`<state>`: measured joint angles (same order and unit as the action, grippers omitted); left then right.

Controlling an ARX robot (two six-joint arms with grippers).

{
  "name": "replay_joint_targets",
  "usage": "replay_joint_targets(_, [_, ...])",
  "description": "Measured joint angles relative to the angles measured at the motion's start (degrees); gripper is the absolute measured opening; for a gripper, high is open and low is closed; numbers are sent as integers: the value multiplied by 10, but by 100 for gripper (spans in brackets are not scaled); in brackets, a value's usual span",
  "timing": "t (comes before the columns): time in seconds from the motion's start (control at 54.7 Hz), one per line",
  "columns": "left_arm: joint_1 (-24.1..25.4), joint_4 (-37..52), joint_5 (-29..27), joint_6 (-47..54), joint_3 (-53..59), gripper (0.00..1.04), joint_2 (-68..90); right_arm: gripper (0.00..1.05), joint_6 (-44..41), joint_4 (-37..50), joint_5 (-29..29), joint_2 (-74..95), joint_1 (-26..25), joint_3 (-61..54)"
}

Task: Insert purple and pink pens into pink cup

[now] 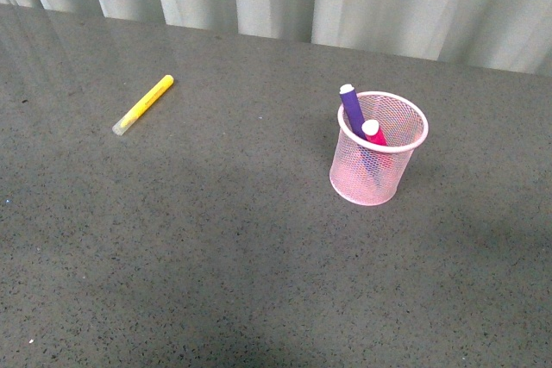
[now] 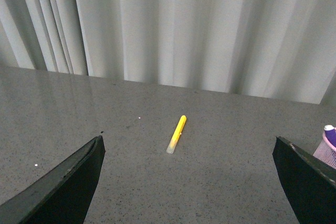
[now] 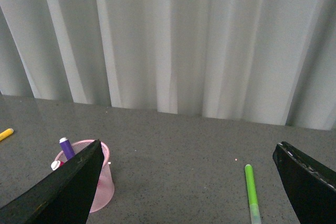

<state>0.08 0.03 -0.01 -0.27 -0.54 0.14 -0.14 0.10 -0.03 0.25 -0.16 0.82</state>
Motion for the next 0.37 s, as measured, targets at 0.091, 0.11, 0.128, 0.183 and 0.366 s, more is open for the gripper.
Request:
replay_joint_targets(0.091, [0, 0, 0, 0, 0, 98, 0, 98, 0, 0, 0, 0, 0, 0])
replay_joint_targets(0.11, [0, 0, 0, 0, 0, 98, 0, 98, 0, 0, 0, 0, 0, 0])
replay_joint_targets(0.128, [0, 0, 0, 0, 0, 98, 0, 98, 0, 0, 0, 0, 0, 0])
replay_joint_targets(0.183, [0, 0, 0, 0, 0, 98, 0, 98, 0, 0, 0, 0, 0, 0])
replay_joint_targets(0.366, [0, 0, 0, 0, 0, 98, 0, 98, 0, 0, 0, 0, 0, 0])
